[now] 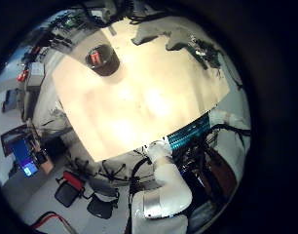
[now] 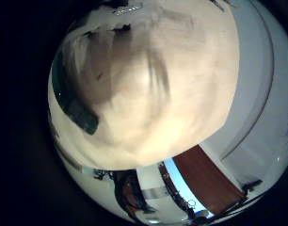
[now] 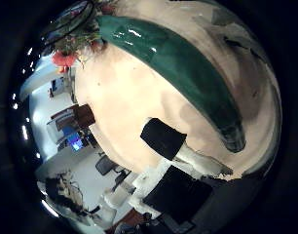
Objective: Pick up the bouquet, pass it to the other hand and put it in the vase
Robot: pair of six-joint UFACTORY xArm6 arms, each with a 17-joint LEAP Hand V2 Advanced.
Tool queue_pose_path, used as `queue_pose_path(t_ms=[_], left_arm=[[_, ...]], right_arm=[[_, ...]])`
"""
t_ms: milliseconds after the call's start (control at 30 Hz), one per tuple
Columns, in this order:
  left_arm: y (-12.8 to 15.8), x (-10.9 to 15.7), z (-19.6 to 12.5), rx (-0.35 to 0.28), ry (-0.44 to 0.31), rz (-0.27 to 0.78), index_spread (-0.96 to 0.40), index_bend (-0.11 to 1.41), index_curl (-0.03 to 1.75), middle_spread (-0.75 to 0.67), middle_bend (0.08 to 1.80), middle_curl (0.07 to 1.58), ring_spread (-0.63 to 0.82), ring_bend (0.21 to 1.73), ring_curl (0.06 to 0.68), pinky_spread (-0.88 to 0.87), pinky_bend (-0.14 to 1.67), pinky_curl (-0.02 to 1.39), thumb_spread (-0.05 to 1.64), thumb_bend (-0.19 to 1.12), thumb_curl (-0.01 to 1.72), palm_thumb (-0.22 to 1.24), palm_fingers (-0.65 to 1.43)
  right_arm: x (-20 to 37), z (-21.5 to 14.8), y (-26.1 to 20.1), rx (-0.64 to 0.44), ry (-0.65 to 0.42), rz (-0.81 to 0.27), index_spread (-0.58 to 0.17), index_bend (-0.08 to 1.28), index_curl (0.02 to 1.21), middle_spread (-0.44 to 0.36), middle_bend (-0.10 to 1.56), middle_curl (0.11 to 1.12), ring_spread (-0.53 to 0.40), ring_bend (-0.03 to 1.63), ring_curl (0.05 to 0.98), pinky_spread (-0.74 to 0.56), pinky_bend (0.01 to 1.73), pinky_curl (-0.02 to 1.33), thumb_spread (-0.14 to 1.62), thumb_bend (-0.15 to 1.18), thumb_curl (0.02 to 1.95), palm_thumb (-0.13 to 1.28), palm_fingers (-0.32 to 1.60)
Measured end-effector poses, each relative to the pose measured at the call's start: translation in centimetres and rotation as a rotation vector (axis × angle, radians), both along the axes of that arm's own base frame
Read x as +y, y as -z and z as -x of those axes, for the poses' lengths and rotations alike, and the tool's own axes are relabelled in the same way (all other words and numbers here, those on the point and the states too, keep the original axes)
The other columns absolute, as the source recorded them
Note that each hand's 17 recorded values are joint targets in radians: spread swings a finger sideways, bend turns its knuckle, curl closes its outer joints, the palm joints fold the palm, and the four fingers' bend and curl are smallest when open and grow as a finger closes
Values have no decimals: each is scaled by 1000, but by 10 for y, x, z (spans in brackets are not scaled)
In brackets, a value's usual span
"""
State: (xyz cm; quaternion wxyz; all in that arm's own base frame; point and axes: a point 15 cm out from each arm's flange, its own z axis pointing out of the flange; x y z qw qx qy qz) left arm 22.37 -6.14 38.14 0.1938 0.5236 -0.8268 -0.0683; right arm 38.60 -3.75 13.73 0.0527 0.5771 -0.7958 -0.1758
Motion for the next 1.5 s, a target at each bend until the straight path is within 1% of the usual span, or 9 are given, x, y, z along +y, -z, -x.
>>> queue_pose_path(t_ms=[400, 567, 667, 733, 800, 833, 900, 1200, 1500], left_arm=[[-2, 0, -1, 1, -2, -2, -23, 179, 354, 377, 185, 299, 550, 529, 204, 609, 480, 143, 1130, -21, 298, 273, 85], [-2, 1, 0, 2, -2, -4, -23, 179, 354, 377, 185, 299, 551, 529, 205, 608, 481, 142, 1130, -21, 298, 273, 85], [-3, 1, 1, 1, -2, -4, -23, 179, 353, 377, 185, 299, 551, 528, 205, 608, 481, 142, 1130, -21, 298, 273, 85], [-3, 2, 1, 0, -2, -3, -23, 180, 353, 377, 185, 298, 551, 528, 205, 608, 481, 142, 1130, -21, 298, 273, 85], [-3, 2, 2, 1, 0, -2, -23, 180, 353, 377, 185, 298, 551, 528, 206, 608, 482, 142, 1130, -21, 298, 273, 85], [-3, 2, 3, 0, 0, -2, -23, 180, 353, 377, 185, 298, 551, 528, 206, 608, 482, 142, 1130, -21, 298, 273, 85], [-4, 2, 3, -2, 0, -1, -23, 180, 353, 377, 185, 298, 551, 528, 206, 607, 482, 142, 1130, -21, 298, 273, 85], [-4, 5, 4, -3, 4, 4, -23, 180, 353, 377, 185, 298, 551, 527, 207, 607, 482, 141, 1133, -21, 293, 267, 85], [-6, 12, -3, -10, -14, 18, -23, 181, 354, 370, 185, 299, 545, 534, 207, 596, 484, 142, 1127, -21, 292, 265, 89]], right_arm=[[8, 4, 16, 54, -9, -4, -206, 217, 433, 2, 688, 490, -133, 1123, 323, 21, 1014, -13, 1099, -12, 398, 565, 574], [8, 5, 17, 59, -31, 14, -243, 262, 455, -62, 749, 513, -191, 1146, 329, -124, 1076, -1, 1079, -5, 421, 657, 844], [3, 6, 17, 65, -42, 45, -293, 311, 494, -115, 813, 544, -222, 1153, 349, -293, 1139, 32, 1059, -7, 439, 719, 1112], [0, 6, 16, 68, -54, 67, -324, 456, 570, -133, 904, 582, -217, 1157, 379, -358, 1161, 72, 1043, -3, 455, 775, 1284], [0, 6, 15, 70, -58, 71, -335, 530, 601, -133, 934, 594, -213, 1164, 390, -363, 1176, 88, 1036, -2, 463, 799, 1330], [0, 7, 14, 77, -61, 70, -344, 673, 662, -140, 993, 619, -210, 1190, 410, -362, 1217, 123, 1025, 1, 478, 845, 1353], [-1, 3, 8, 69, -61, 71, -350, 770, 718, -148, 1063, 649, -210, 1234, 435, -337, 1289, 165, 1014, 19, 500, 914, 1334], [-21, -9, -79, -80, -32, 83, -310, 1018, 863, -142, 1276, 733, -200, 1388, 536, -239, 1491, 300, 983, 106, 636, 1147, 1210], [-25, 5, -193, -284, -46, 22, -274, 1097, 898, -128, 1347, 745, -191, 1451, 592, -192, 1533, 376, 929, 85, 749, 1154, 1162]])
